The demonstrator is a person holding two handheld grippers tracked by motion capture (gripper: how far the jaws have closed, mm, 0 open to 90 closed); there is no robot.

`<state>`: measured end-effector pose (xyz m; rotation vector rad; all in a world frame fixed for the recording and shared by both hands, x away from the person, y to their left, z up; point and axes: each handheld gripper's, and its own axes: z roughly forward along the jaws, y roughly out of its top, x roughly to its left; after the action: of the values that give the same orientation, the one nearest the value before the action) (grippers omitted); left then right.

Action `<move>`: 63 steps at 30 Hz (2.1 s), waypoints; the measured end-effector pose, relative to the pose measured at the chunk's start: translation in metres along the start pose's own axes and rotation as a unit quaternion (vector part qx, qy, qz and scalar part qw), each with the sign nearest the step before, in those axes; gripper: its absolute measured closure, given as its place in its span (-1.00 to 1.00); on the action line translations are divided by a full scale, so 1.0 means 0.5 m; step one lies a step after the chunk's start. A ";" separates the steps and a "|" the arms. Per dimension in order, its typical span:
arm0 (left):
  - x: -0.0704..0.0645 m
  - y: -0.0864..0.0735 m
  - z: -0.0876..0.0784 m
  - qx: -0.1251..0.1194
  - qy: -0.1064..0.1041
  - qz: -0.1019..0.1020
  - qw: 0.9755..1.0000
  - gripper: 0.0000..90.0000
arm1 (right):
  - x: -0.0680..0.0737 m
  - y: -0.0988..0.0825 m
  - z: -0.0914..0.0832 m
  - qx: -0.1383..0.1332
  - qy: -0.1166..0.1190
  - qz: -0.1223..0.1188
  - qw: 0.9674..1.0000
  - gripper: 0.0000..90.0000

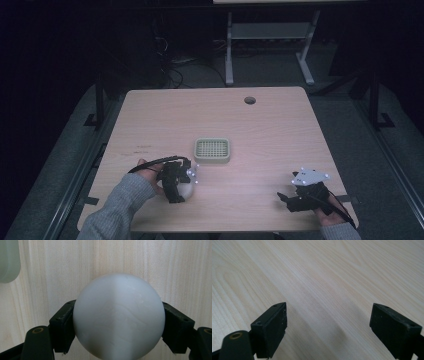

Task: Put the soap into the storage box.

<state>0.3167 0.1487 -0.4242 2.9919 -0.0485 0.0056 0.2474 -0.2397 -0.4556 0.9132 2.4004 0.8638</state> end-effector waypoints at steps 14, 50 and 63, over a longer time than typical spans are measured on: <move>0.012 0.009 -0.021 -0.002 0.003 0.001 1.000 -0.47 | 0.000 -0.001 0.001 0.000 0.002 0.002 1.000 -0.69; 0.048 0.052 -0.037 0.009 -0.006 0.020 1.000 -0.47 | -0.005 -0.003 0.000 -0.001 -0.003 0.005 1.000 -0.69; 0.070 0.070 -0.050 0.008 -0.008 0.020 1.000 -0.47 | -0.005 -0.002 -0.001 -0.002 -0.003 0.006 1.000 -0.69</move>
<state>0.3507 0.1169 -0.3942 3.0058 -0.1095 -0.0145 0.2482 -0.2422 -0.4555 0.9284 2.3893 0.8701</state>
